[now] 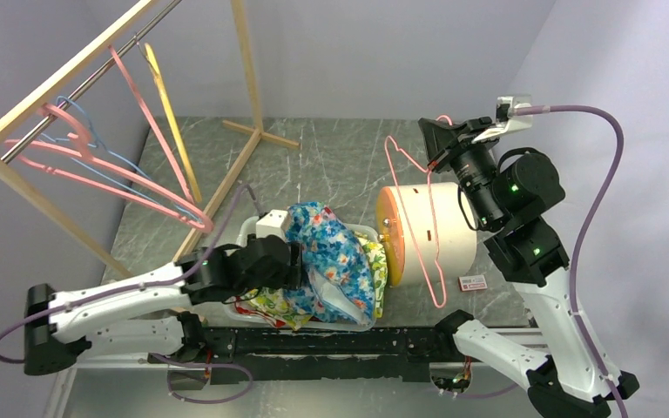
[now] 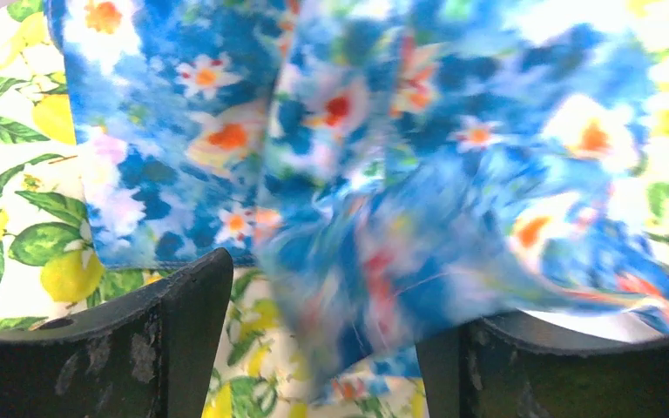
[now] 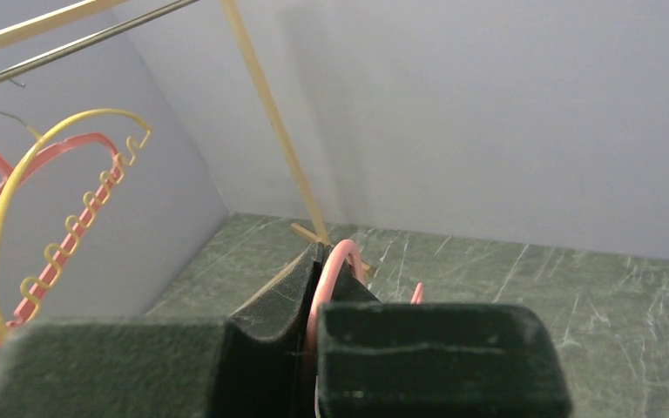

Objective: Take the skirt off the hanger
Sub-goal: Place the skirt in the bin.

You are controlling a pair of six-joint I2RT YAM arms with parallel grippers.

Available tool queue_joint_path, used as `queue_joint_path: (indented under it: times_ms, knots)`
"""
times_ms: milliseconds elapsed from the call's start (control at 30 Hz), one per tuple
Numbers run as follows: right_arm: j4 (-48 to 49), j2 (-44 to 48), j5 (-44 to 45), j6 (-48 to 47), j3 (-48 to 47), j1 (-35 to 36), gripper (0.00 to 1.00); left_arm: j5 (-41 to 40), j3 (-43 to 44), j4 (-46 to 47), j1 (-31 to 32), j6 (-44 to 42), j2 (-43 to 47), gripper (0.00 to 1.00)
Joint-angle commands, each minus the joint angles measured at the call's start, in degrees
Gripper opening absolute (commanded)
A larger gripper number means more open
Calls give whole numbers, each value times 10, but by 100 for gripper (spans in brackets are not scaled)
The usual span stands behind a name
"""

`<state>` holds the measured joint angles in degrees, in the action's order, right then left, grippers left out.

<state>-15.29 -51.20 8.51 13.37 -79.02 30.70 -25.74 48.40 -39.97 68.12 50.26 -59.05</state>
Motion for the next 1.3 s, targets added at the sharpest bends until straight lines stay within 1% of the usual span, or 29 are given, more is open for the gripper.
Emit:
queue_joint_path:
  times_ms: [0, 67, 167, 300, 367, 433, 600, 700, 800, 833, 900, 1000, 1067, 1167, 1267]
  knots:
    - [11, 2, -6, 3, 10, -2, 0, 80, 6, 50, 4, -80, 74, 82]
    - [9, 3, -7, 4, 11, -2, 0, 88, 5, 51, 4, -89, 96, 85]
    - [5, 3, -4, 3, 7, -2, 0, 100, 8, 54, 4, -95, 124, 85]
    - [8, 6, -3, 2, 8, -2, 0, 150, -8, 143, 4, -122, 154, 84]
    - [9, 5, -6, 4, 10, -2, 0, 179, -11, 190, 4, -135, 149, 82]
    - [8, 3, -7, 6, 10, -2, 0, 205, -5, 230, 4, -154, 131, 79]
    - [7, 1, -10, 6, 12, -2, 0, 256, 26, 312, 3, -187, 47, 65]
    - [5, 5, -7, 4, 12, -2, 0, 272, 50, 326, 4, -193, -26, 56]
    - [1, 10, -1, 1, 14, -2, 0, 258, 48, 327, 3, -179, -105, 52]
    - [1, 11, 0, 0, 16, -2, 0, 240, 43, 322, 3, -166, -130, 51]
    - [-1, 14, 2, -2, 19, -2, 0, 191, 38, 294, 3, -137, -181, 55]
    - [-8, 14, 3, -5, 19, -2, 0, 134, 6, 270, 0, -94, -237, 55]
    - [-10, 15, 3, -6, 20, -2, 0, 128, -33, 291, -2, -68, -256, 55]
    - [-9, 17, 2, -6, 23, -2, 0, 151, -80, 332, -4, -43, -266, 59]
    - [-7, 19, -2, -3, 27, -2, 0, 162, -81, 328, -4, -39, -264, 65]
